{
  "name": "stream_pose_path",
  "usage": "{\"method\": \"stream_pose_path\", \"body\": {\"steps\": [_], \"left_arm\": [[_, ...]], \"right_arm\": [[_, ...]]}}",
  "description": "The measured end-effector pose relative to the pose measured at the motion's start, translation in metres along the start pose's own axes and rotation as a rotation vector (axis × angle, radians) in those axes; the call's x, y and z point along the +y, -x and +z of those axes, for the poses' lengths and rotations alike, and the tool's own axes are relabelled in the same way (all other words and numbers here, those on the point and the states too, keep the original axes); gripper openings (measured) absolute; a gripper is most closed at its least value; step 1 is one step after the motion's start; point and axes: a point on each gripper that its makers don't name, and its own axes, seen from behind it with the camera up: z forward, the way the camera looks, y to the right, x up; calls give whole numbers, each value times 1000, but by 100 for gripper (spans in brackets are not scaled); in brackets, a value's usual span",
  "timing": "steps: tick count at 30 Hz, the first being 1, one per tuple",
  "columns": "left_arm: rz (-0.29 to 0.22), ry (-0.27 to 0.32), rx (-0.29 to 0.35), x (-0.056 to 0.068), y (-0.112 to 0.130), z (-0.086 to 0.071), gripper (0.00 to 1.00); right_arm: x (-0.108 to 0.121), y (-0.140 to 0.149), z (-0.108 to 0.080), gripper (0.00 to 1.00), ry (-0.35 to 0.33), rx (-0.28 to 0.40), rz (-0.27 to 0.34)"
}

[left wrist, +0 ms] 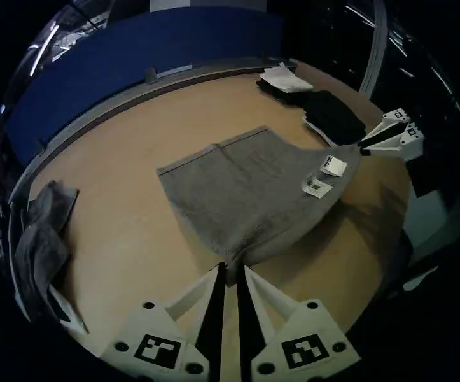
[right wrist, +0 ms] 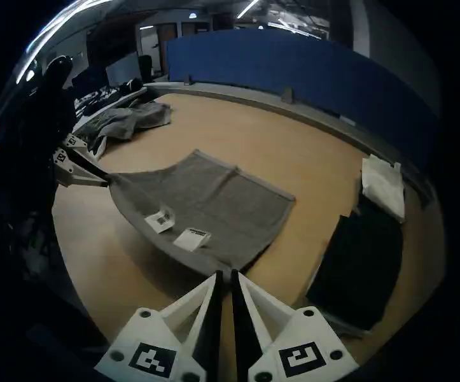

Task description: Fold towel

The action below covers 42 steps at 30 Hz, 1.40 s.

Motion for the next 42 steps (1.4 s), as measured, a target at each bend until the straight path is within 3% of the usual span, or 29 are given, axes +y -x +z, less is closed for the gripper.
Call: {"method": "stream_pose_path", "body": {"steps": [17, 25, 33, 42], "left_arm": [[-8, 16, 9, 17, -2, -21, 12], [-9, 14, 10, 18, -2, -24, 12], [-28, 15, 5, 11, -7, -19, 12], [-54, 3, -14, -7, -26, -8, 12]], "right_arm": [[-4, -5, -27, 9, 2, 22, 14], [-7, -4, -32, 9, 1, 24, 14], [-1, -6, -27, 9, 1, 26, 19], [20, -27, -8, 9, 22, 37, 8]]}}
